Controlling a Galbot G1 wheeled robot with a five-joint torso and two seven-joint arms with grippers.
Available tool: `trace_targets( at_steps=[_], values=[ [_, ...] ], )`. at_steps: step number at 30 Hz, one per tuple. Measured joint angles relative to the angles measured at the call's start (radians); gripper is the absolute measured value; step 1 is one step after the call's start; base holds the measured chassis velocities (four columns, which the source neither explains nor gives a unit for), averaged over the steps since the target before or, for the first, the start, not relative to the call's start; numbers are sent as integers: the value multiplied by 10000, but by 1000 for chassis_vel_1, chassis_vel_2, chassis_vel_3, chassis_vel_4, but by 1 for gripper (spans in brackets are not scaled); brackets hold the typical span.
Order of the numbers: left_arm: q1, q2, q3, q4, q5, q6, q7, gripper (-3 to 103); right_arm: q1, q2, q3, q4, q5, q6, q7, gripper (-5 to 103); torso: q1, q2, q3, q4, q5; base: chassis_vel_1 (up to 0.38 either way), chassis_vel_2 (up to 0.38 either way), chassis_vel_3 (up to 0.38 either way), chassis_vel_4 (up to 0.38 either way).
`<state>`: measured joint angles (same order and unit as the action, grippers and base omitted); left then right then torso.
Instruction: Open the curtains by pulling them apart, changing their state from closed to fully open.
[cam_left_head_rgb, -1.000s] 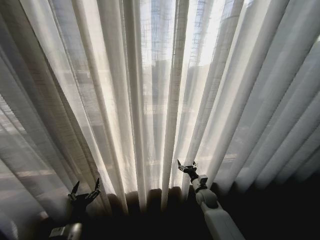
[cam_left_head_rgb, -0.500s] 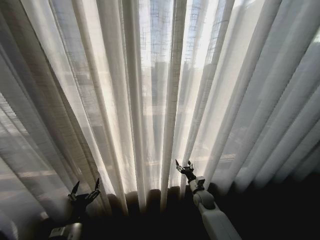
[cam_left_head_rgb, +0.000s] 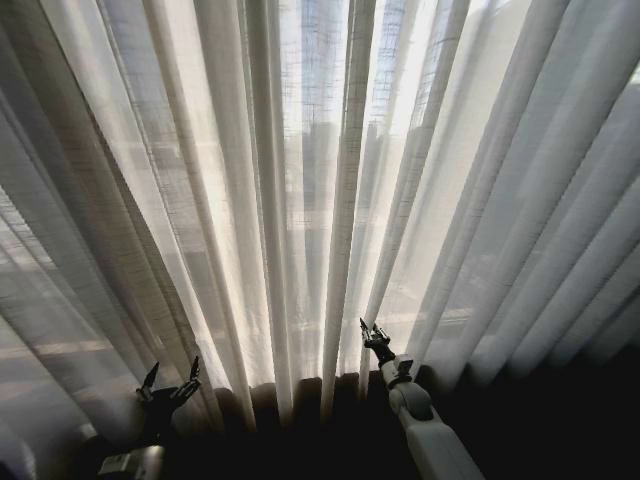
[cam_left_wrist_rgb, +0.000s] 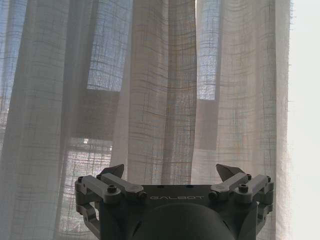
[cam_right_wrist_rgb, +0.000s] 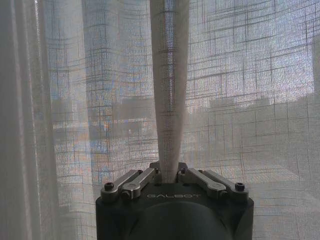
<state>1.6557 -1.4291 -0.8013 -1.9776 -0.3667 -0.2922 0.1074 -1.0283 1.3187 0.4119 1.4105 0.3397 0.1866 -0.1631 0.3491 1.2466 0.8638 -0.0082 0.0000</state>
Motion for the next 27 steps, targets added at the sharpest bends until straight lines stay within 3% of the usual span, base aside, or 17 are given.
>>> trace_targets(
  at_steps=[2,4,15,27],
  values=[
    [1,0,0,0,1,0,0,100,-43,-1,110,3,87,-1,-423,4,0,0,0,0,0,0,0,0,0],
    [0,0,0,0,0,0,0,100,-55,-8,138,2,138,-11,-515,2,0,-1,0,0,0,0,0,0,0],
    [0,1,-1,0,0,0,0,100,-79,-102,285,-12,468,-100,-839,0,0,0,0,1,-1,-40,-35,32,37],
    [0,0,1,0,0,0,0,100,-69,-111,385,-168,492,-121,-1232,0,-1,0,-1,1,0,-223,-226,243,213]
  ],
)
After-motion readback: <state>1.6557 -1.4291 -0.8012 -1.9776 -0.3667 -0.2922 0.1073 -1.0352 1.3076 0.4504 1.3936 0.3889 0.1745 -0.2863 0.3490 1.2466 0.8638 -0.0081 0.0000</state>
